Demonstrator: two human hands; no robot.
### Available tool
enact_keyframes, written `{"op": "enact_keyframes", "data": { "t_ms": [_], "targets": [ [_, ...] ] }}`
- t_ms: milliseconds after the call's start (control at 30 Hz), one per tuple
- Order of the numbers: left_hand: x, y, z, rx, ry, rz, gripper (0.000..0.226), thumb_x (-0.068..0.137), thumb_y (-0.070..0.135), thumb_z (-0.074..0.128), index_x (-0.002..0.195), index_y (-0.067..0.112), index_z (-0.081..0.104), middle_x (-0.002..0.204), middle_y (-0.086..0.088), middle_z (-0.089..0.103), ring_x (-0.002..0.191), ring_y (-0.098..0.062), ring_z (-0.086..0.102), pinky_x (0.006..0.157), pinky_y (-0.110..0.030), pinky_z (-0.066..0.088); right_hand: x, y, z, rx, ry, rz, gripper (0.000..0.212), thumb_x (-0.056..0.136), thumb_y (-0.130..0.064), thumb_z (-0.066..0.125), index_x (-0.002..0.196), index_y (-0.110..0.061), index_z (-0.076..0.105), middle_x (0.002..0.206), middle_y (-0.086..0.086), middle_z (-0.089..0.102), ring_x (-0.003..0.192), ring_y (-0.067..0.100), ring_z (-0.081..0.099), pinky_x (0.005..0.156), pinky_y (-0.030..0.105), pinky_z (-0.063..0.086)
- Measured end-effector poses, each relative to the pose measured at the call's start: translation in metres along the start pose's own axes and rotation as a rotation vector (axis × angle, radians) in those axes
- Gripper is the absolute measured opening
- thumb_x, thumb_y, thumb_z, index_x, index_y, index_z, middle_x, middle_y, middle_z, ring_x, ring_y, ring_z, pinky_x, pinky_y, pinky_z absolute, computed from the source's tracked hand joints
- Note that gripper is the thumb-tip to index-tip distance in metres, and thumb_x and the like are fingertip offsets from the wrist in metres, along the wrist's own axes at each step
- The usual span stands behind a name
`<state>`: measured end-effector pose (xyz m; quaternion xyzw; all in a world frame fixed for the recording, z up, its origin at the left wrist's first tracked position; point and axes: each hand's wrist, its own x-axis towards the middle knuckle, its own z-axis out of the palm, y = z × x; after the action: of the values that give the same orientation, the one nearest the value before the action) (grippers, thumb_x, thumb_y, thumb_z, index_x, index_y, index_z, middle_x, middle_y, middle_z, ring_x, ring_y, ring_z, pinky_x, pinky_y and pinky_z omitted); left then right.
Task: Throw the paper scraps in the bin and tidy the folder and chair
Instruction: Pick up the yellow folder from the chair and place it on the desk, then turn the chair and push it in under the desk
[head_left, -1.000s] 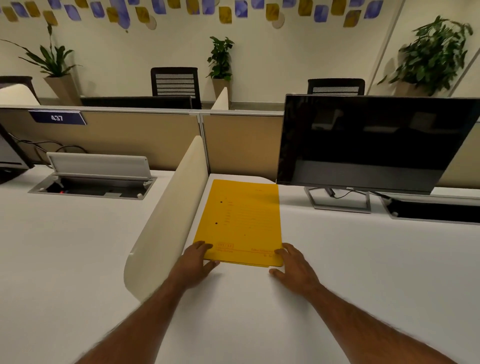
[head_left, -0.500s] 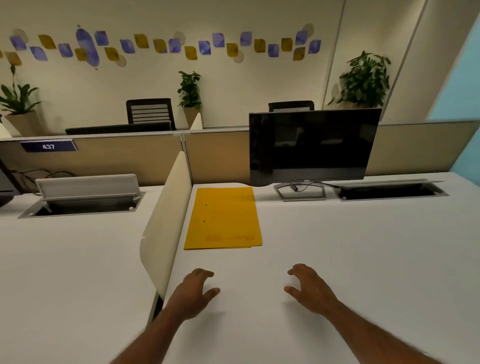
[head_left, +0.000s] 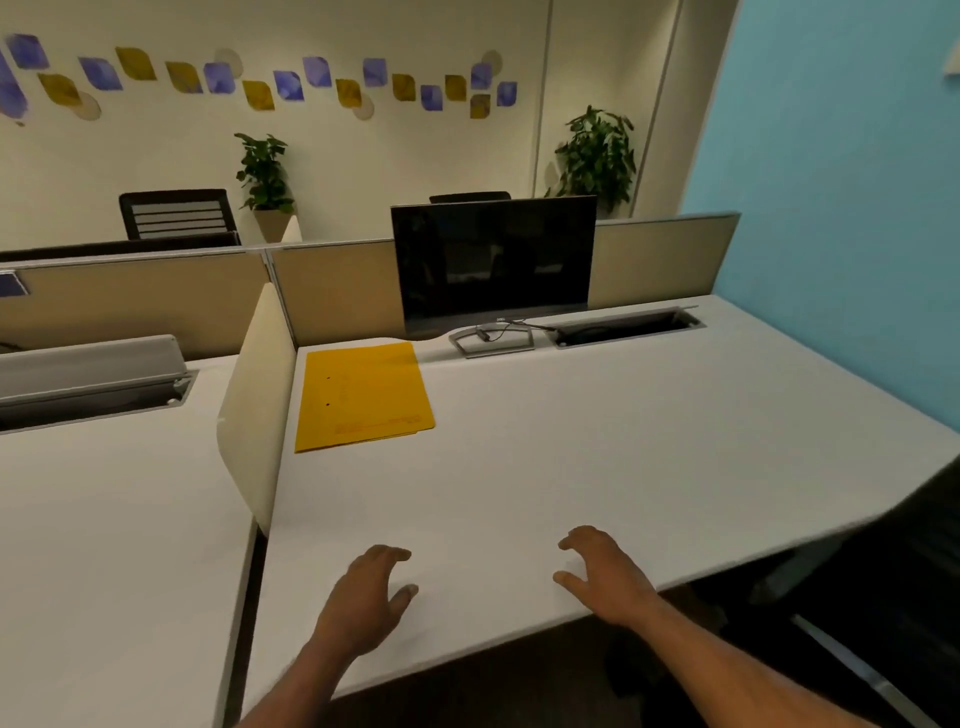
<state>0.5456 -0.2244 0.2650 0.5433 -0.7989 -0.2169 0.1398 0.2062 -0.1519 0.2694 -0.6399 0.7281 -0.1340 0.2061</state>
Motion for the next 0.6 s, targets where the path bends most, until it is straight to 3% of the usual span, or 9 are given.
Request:
{"op": "enact_keyframes", "data": {
  "t_ms": [367,600],
  "targets": [
    [-0.059,0.070,0.045,-0.009,-0.031,0.044,0.045,0.091,0.045,0.058,0.133,0.032,0.049,0.140,0.011,0.049,0.128,-0.010,0.047,0.106,-0.029,0.040,-0.104,0.063,-0.027,0.025,0.095,0.071,0.050,0.086,-0.053,0.059,0.128,-0.027,0.052,0.130,-0.008,0.053,0.120,0.008,0.049,0.103,0.025,0.042],
    [-0.104,0.154,0.097,-0.052,-0.066,0.124,0.044,0.088,0.044,0.061,0.130,0.033,0.051,0.131,0.010,0.054,0.118,-0.005,0.051,0.101,-0.025,0.044,-0.188,0.135,-0.053,0.034,0.179,0.106,0.051,0.085,-0.052,0.061,0.129,-0.027,0.053,0.130,-0.011,0.055,0.122,0.006,0.049,0.103,0.025,0.042]
  ]
}}
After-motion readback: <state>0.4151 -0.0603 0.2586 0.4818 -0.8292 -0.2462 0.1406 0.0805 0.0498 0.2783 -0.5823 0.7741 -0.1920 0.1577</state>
